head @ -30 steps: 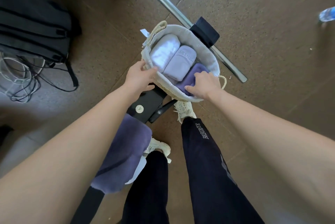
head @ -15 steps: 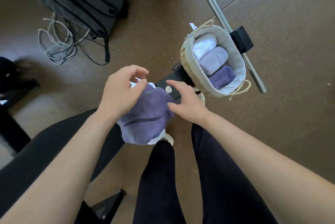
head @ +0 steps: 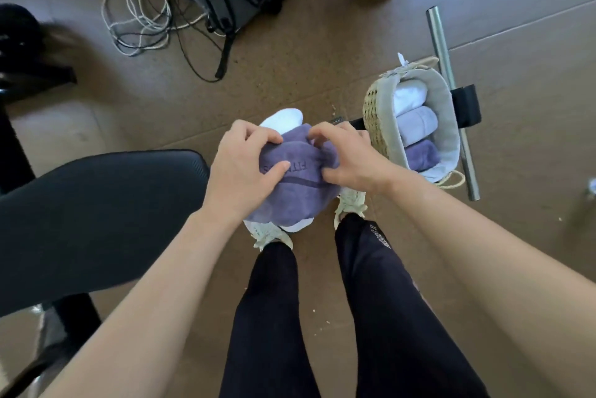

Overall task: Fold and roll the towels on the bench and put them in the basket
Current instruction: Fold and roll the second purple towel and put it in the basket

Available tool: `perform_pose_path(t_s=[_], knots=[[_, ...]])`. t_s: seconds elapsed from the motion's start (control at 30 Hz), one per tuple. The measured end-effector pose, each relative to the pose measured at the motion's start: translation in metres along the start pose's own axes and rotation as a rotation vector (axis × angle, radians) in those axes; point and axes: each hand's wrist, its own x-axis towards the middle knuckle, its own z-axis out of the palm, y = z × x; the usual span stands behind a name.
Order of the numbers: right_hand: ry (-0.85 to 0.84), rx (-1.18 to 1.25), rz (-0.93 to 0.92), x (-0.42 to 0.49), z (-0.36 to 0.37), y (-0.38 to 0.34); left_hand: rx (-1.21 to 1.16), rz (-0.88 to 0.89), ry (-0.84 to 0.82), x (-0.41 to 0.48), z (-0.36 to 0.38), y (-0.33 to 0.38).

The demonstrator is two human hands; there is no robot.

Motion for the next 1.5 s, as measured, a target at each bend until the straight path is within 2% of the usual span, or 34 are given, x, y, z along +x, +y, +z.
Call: perform_pose_path(t_s=[0.33,0.47,0.57,0.73,0.8,0.93,1.13,1.33,1.43,1.5], knots=[[0.132,-0.038,-0.014,-0.035,-0.007,-0.028,-0.025,0.004,-0.066,0.002,0.001,0.006],[0.144,-0.07,-0.001,-0.059,-0.002,-0.057,0.023,0.092,-0.031,-0.02,-0.012,-0.003],[0.127,-0.11,-0.016,-0.074,0.005,-0.091,-0.027,0.113,0.008,-0.051,-0.027,-0.018],[0.099,-0.195,-0.109,-0.071,0.013,-0.168,-0.256,-0.125,-0.001,-0.115,-0.053,-0.058],[0.11,-0.214,-0.15,-0.058,0.018,-0.197,-0.336,-0.213,0.048,-0.138,-0.065,-0.078],[0.108,-0.278,-0.234,-0.022,0.033,-0.253,-0.521,-0.396,0.191,-0.175,-0.093,-0.122],[0.047,-0.439,-0.329,0.034,0.066,-0.323,-0.992,-0.557,0.492,-0.212,-0.137,-0.165],[-0.068,-0.628,-0.27,0.067,0.085,-0.348,-1.027,-0.606,0.627,-0.236,-0.166,-0.194],[-0.119,-0.691,-0.264,0.079,0.086,-0.363,-0.976,-0.629,0.602,-0.248,-0.166,-0.201],[-0.21,-0.78,-0.234,0.091,0.085,-0.371,-0.956,-0.659,0.553,-0.256,-0.161,-0.199]])
